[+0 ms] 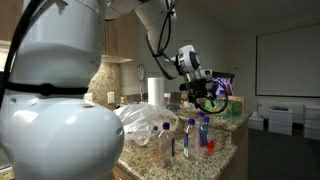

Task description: Put five clear bottles inside the white plastic bag

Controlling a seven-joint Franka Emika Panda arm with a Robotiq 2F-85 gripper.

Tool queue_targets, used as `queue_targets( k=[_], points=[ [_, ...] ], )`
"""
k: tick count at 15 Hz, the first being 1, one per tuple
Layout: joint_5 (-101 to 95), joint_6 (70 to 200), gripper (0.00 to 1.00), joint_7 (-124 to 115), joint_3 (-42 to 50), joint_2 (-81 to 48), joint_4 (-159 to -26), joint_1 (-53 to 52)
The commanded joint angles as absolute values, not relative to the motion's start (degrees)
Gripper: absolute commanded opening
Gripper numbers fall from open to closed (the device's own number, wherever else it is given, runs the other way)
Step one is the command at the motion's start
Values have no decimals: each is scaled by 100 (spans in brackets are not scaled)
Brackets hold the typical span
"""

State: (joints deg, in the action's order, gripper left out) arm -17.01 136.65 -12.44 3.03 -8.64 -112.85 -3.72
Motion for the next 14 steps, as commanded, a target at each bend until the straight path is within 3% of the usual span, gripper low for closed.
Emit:
queue_targets(
  k=[1, 11, 12, 14],
  points=[
    [-757, 13609, 100, -1218, 156, -650, -11715, -241],
    [-495, 14512, 100, -2142, 332, -846, -11899, -253],
    [-454, 14548, 75, -2152, 320, -880, -11885, -257],
    [-274, 14464, 67, -2024, 274, -904, -11830, -247]
  ],
)
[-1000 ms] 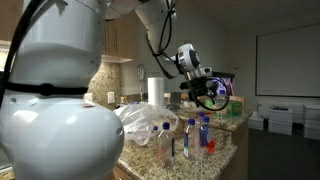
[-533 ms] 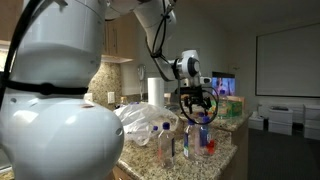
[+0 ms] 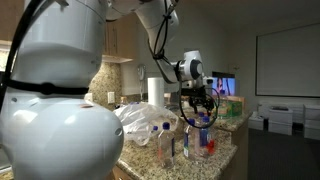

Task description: Put five clear bottles inside the white plastic bag

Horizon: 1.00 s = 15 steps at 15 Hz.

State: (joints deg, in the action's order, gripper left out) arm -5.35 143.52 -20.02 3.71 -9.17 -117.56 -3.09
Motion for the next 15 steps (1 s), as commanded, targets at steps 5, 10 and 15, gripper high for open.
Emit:
queue_targets(
  k=[5, 10, 15],
  points=[
    [-55, 14440, 34, -1999, 231, -906, -11821, -251],
    [-106, 14454, 10, -2026, 251, -860, -11917, -251],
    [-9, 14393, 10, -1889, 185, -638, -11934, -263]
  ],
)
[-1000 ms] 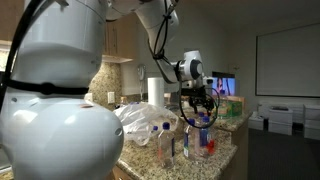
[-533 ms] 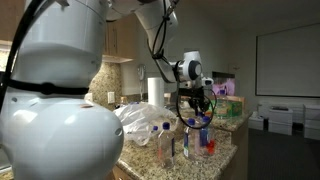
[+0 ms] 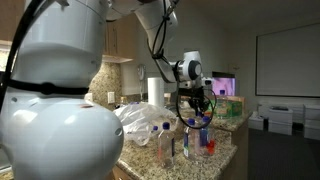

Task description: Put five clear bottles inside the white plastic bag

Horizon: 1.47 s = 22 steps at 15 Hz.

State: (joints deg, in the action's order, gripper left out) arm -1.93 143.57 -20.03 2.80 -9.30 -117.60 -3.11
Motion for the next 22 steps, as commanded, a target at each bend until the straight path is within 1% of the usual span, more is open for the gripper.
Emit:
queue_targets(
  k=[1, 6, 9, 12, 22],
  points=[
    [-57, 14352, 10, -1890, 186, -544, -11874, -264],
    [309, 14155, 10, -1567, 46, -94, -11725, -243],
    [1477, 13737, 10, -953, -122, -68, -11728, -298],
    [2327, 13285, 10, -578, -252, -183, -11695, -325],
    [4820, 12384, 10, 209, -713, -945, -11585, -402]
  ],
)
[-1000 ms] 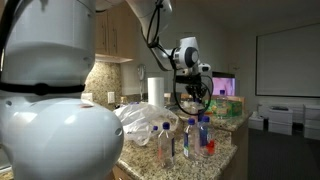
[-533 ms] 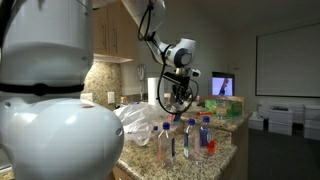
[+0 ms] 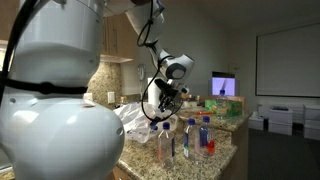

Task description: Put five clear bottles inside the white plastic bag

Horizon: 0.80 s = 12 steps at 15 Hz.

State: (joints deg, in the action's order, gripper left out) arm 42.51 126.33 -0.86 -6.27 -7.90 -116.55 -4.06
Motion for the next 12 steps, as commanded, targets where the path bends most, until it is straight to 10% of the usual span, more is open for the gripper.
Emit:
queue_targets(
  k=[1, 12],
  points=[
    [4979, 12322, 10, 262, -749, -998, -11573, -411],
    [6080, 12020, 10, 152, -1132, -1477, -11736, -953]
  ],
)
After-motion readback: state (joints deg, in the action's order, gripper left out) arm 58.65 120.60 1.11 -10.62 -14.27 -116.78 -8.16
